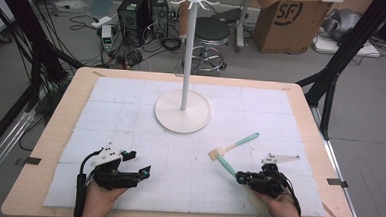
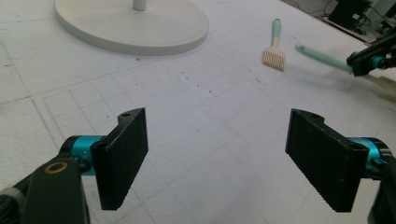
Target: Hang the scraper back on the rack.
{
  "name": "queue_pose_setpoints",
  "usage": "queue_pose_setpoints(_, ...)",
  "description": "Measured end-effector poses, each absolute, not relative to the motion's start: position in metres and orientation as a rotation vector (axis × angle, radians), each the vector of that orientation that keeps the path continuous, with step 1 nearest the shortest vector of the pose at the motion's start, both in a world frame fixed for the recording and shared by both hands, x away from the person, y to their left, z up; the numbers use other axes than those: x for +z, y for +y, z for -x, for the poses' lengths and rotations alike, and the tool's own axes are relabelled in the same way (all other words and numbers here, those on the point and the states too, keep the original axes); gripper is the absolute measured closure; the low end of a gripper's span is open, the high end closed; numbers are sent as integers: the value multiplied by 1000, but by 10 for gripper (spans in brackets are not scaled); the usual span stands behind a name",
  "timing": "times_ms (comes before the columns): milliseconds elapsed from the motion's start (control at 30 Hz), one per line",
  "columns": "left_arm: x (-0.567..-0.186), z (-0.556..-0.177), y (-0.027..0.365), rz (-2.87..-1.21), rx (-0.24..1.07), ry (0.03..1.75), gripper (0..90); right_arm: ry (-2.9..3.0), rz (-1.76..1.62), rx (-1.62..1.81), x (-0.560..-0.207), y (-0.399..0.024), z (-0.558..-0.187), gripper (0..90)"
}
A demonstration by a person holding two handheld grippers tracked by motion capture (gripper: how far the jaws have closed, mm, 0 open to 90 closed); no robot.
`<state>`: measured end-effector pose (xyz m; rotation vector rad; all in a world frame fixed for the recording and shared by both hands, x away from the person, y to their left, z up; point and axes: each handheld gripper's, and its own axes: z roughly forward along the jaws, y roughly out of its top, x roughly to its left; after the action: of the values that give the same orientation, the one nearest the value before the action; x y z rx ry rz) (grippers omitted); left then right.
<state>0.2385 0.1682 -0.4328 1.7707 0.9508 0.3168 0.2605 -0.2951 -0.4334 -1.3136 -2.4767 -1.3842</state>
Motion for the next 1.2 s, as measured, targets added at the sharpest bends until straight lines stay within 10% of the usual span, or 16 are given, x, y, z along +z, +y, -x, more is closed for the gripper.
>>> queue_pose_setpoints(1200, -435, -238, 170, -1776, 319, 960, 216, -1972, 1251, -1847, -400, -270, -317, 856)
